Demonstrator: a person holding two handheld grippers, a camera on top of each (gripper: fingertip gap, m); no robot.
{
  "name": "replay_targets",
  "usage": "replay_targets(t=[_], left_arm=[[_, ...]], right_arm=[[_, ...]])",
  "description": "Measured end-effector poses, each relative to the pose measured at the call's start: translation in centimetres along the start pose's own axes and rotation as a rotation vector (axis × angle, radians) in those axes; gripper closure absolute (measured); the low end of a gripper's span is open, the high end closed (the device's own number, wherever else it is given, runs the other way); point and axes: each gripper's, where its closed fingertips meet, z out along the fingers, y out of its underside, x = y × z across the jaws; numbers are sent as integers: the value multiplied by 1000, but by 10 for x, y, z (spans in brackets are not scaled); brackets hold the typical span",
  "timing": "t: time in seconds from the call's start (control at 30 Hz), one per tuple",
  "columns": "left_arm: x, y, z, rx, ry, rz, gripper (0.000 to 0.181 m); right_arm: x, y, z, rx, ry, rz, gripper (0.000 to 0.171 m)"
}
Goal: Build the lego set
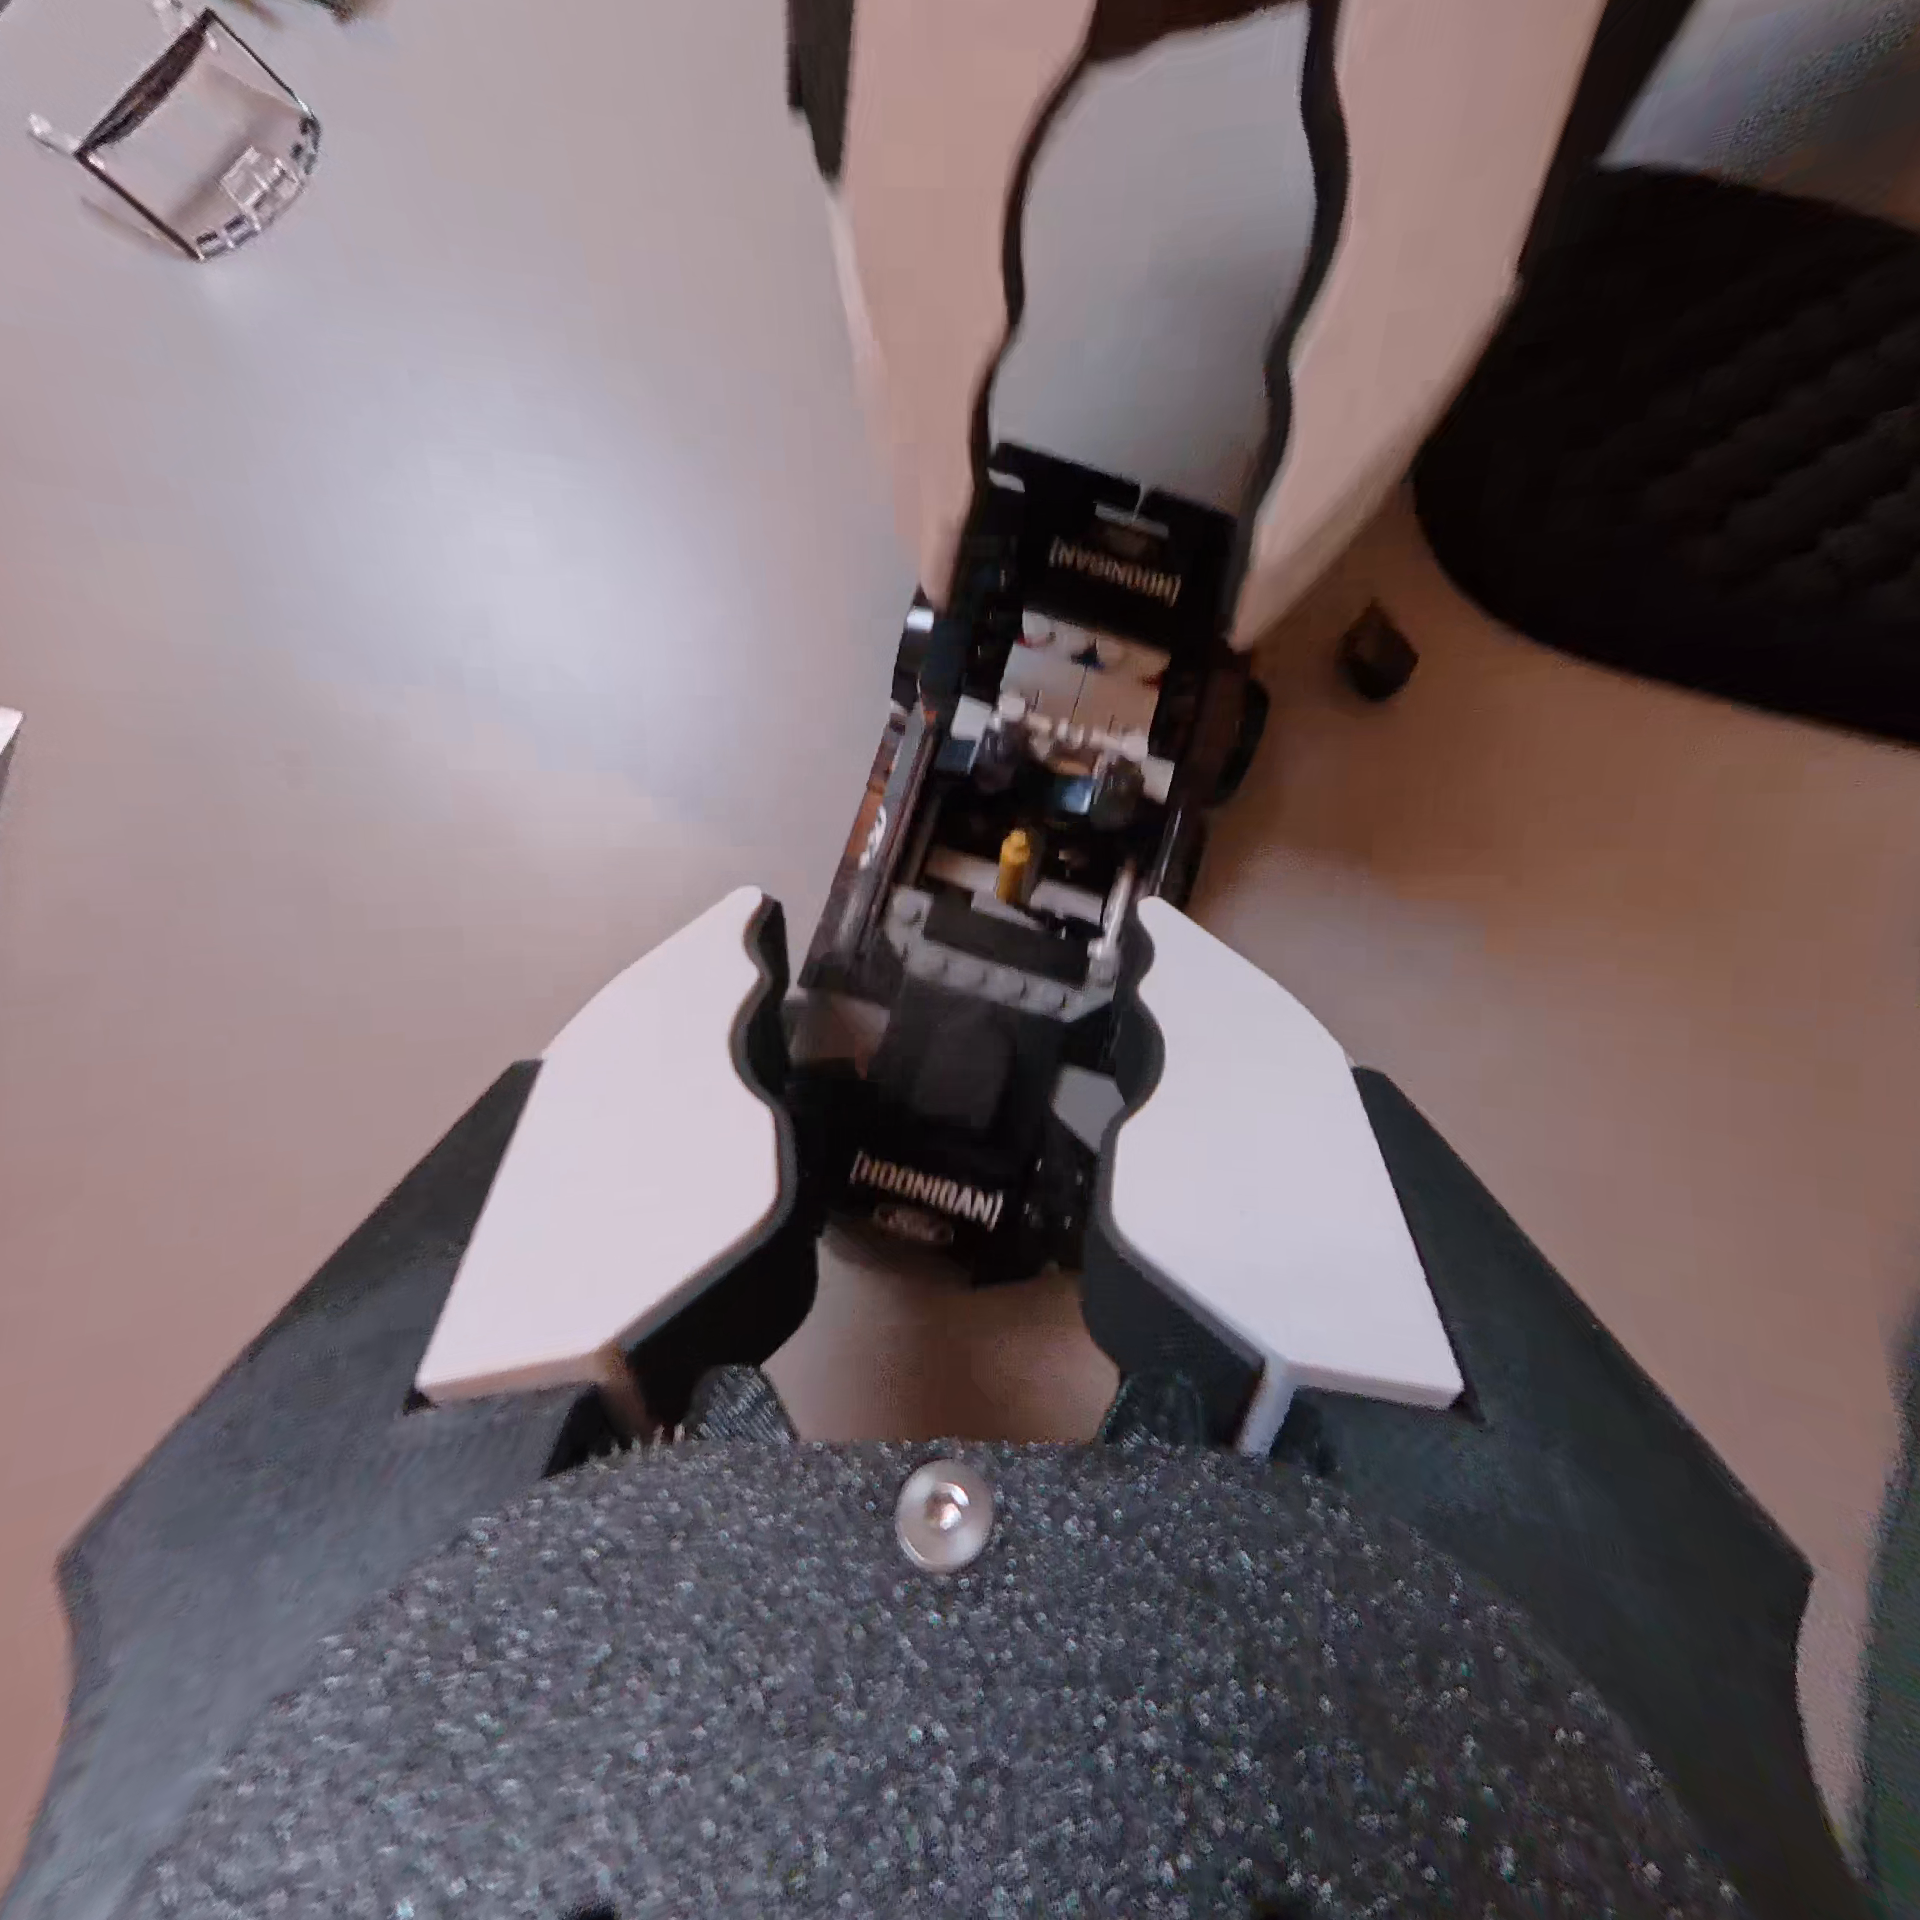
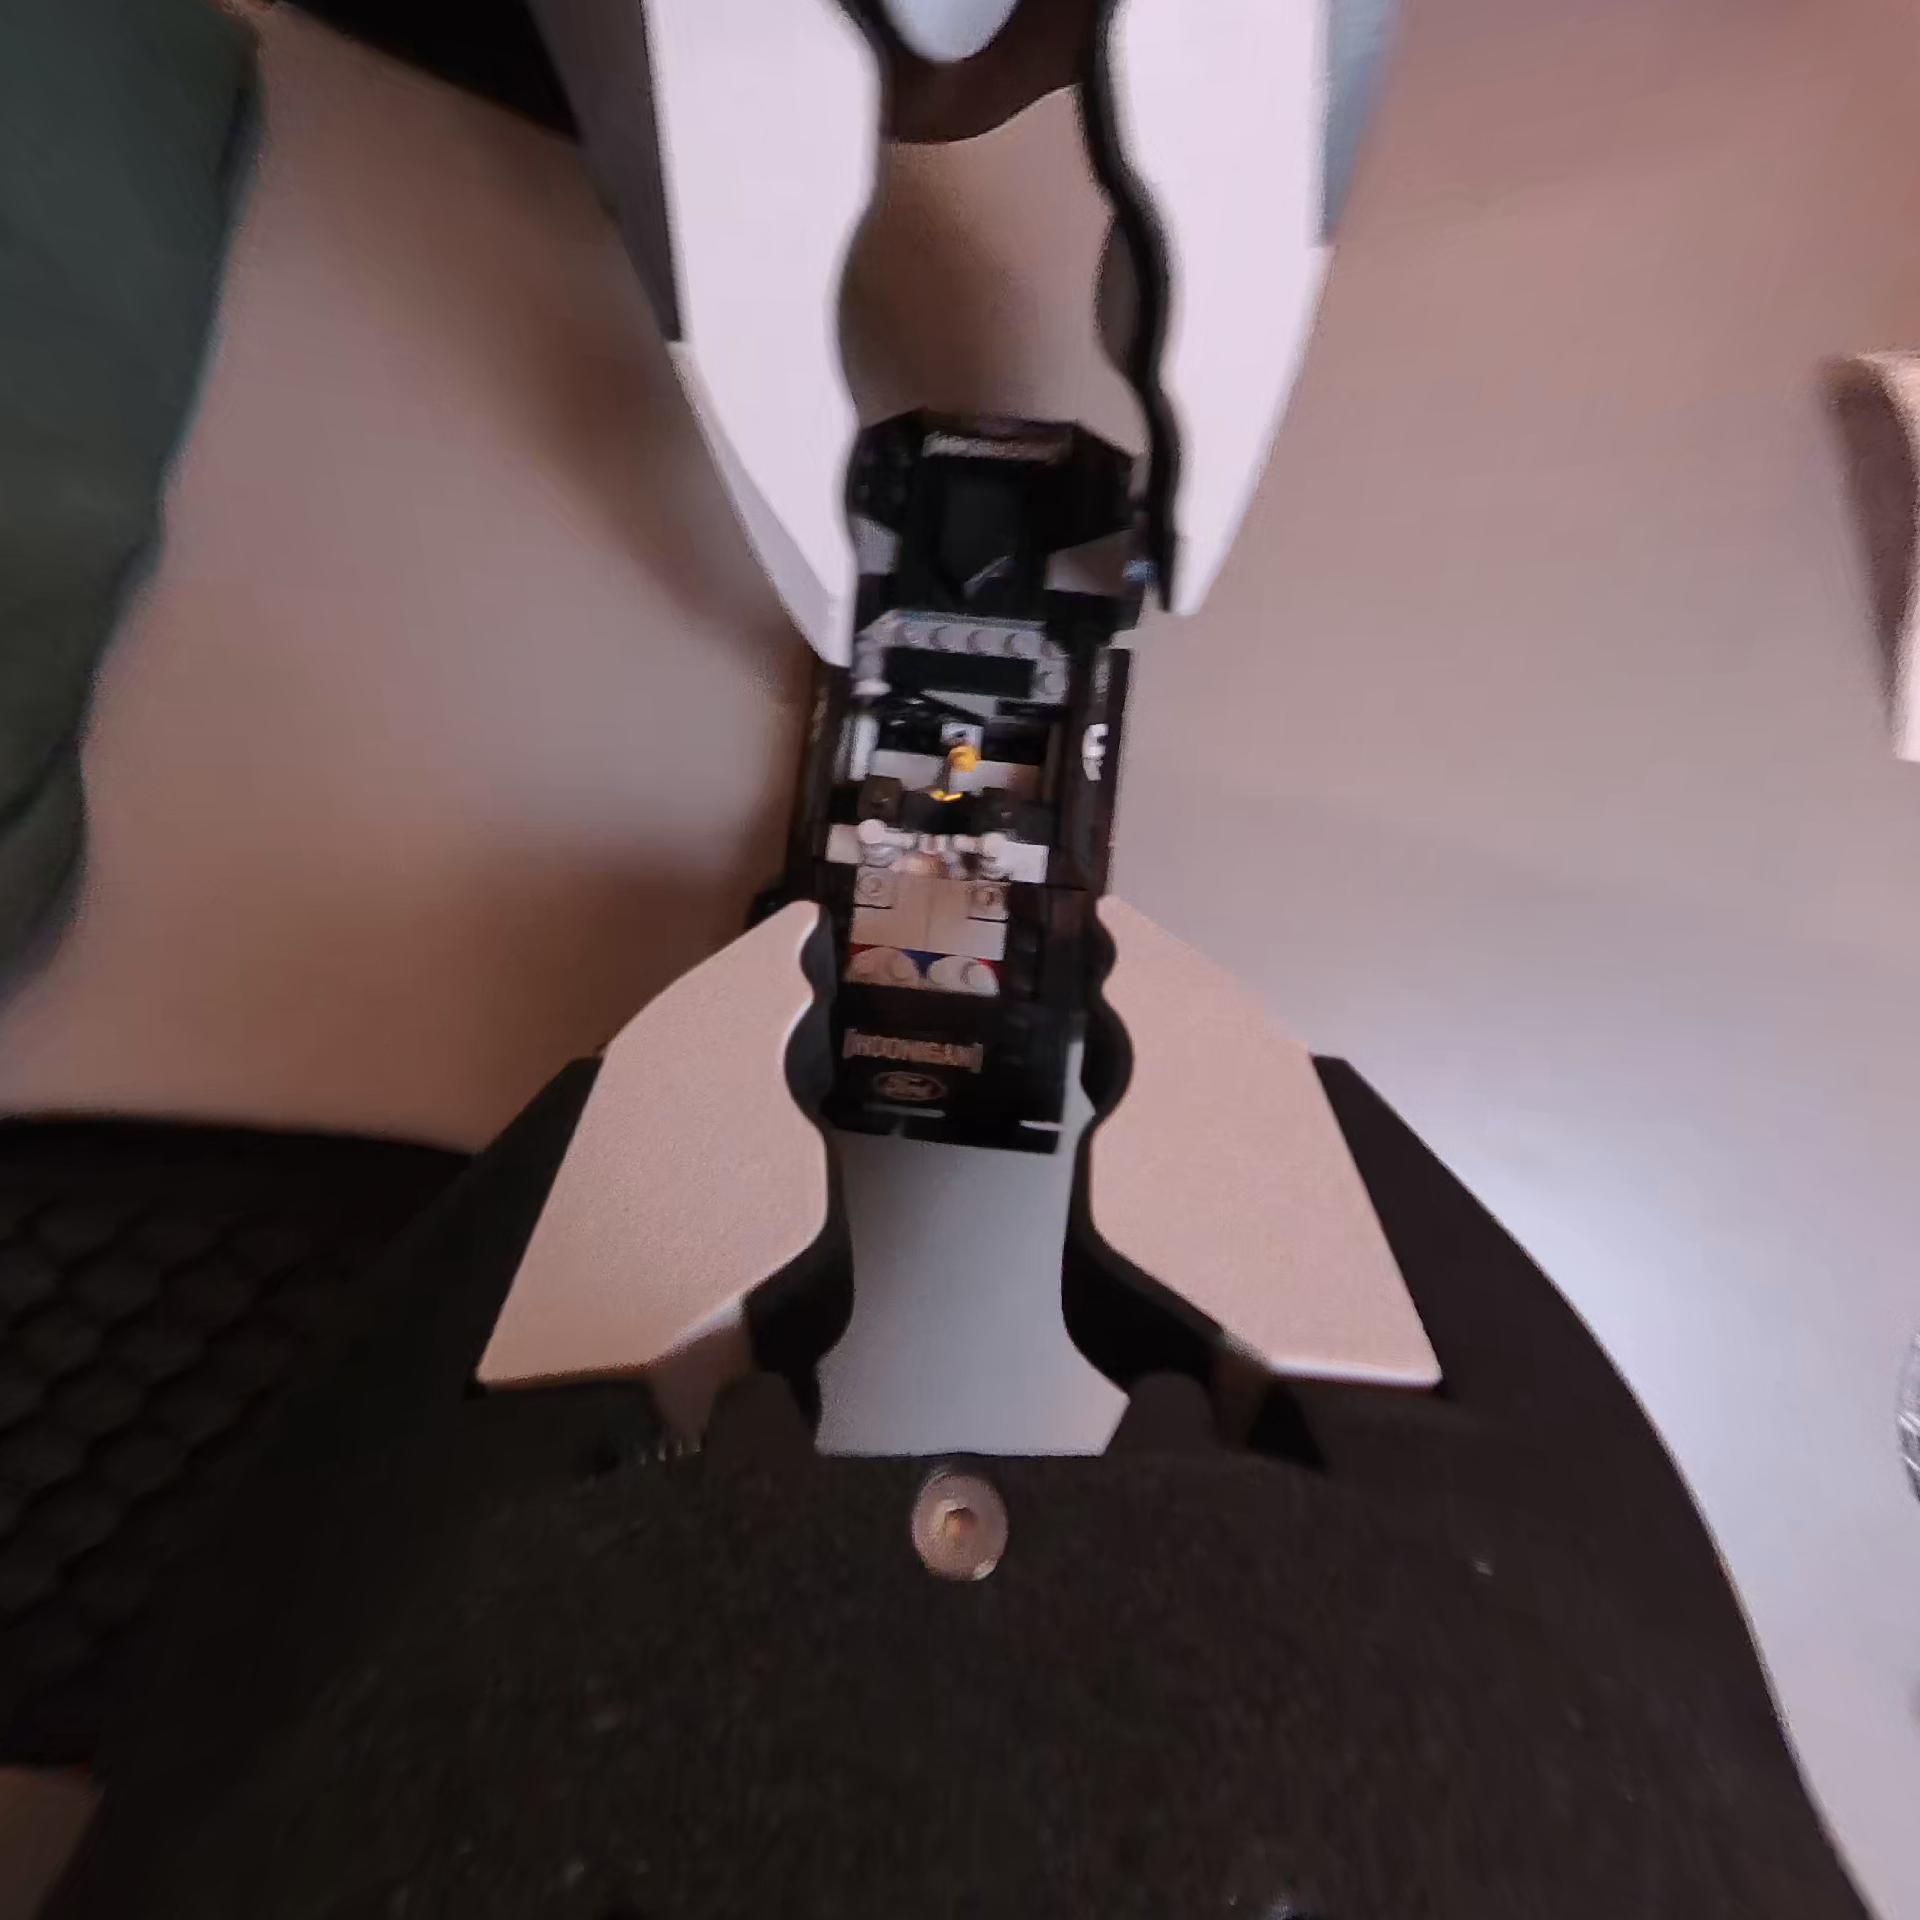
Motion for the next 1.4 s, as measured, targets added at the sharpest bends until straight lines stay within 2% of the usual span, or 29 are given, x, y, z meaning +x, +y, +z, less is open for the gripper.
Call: replay_targets(t=[0.2, 0.37, 0.8, 1.4], left_arm=[[7, 21, -6, 28, 57, 45, 99], [10, 26, 0, 39, 59, 119, 96], [8, 27, 2, 122, 34, 150, 103], [9, 28, 1, 128, 28, 155, 104]], right_arm=[[21, -4, -6, 78, 189, 50, 146], [21, -8, 0, 80, 255, 51, 171], [20, 4, 16, -82, 281, 77, 171], [24, 3, 8, -67, 275, 115, 171]])
